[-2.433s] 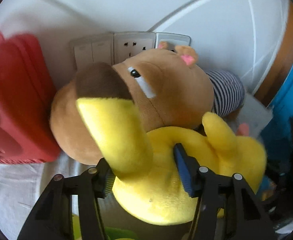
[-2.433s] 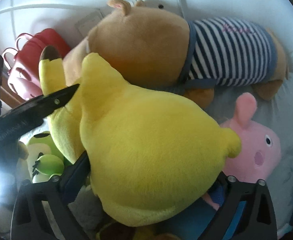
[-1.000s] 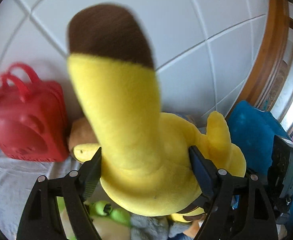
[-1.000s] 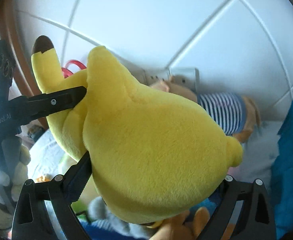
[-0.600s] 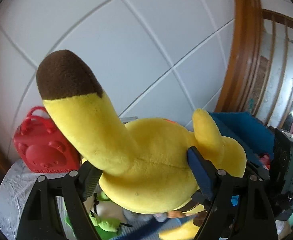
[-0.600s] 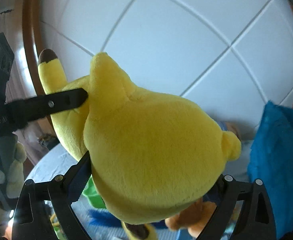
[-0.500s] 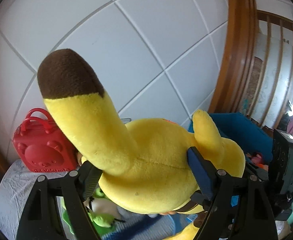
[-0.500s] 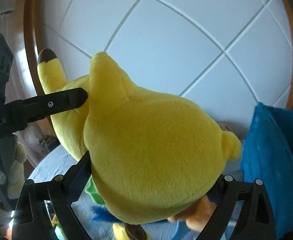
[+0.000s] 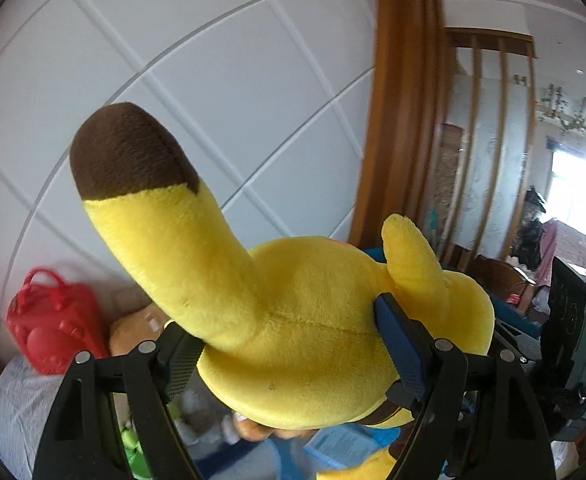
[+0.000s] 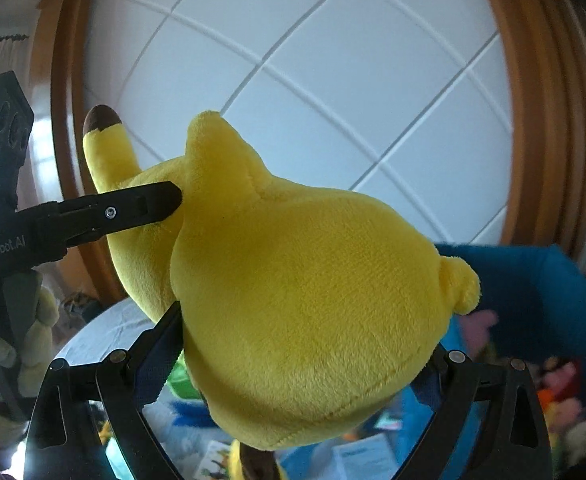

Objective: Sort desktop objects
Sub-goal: 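Lift the Pikachu plush with both tools and carry it over the crate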

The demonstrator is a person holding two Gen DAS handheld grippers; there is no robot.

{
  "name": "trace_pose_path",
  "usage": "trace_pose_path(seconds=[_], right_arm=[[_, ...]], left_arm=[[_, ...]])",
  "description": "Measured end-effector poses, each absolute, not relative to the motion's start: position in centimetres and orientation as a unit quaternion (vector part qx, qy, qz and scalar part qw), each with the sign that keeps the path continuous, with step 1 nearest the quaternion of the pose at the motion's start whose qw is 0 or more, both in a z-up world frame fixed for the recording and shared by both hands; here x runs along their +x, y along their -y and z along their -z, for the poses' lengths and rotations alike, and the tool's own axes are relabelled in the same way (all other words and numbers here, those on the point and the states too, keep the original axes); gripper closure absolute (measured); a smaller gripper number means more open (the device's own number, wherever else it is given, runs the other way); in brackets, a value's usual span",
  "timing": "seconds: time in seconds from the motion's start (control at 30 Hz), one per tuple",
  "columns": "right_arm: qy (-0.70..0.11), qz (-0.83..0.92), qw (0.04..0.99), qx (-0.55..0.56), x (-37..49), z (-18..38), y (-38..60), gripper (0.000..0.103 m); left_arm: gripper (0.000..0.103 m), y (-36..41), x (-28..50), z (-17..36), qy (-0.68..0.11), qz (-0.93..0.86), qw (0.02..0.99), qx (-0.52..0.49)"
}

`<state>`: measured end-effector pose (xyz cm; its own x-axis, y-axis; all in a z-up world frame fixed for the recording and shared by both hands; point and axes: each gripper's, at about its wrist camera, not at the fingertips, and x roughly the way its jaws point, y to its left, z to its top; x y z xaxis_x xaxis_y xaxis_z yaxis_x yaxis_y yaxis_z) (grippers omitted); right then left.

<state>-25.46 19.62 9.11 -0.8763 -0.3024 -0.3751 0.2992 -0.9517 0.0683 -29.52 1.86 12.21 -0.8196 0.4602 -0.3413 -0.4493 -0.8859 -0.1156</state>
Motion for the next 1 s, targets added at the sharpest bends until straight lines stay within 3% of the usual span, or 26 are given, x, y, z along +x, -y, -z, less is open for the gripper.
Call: trace_pose_path(seconds=[0.23,0.4,0.67,1.0], right_arm=[[-0.012,0.980,0.130,0.152,-25.6,-14.3,-30.8,0.007],[-0.032,0.979,0.125,0.160,-28.6,-16.3,-40.2,0.006],[-0.023,0.953,0.123,0.276,-36.3,-9.7,-50.9,0.007],[0.042,0.903,0.142,0.404,-43.5,-0.1,-56.0,0.006]], left_arm=[[0.021,-13.0,-31.3,-18.4,0.013,-0.954,0.262,-0.145],[0.021,-22.6,-33.4,-19.4,0.026,-0.951,0.268,-0.149],[0.021,-34.2,-41.3,-11.6,0.027,-0.928,0.260,-0.265],[0.021,-40.8,-48.2,1.5,-0.018,-0.879,0.220,-0.424]])
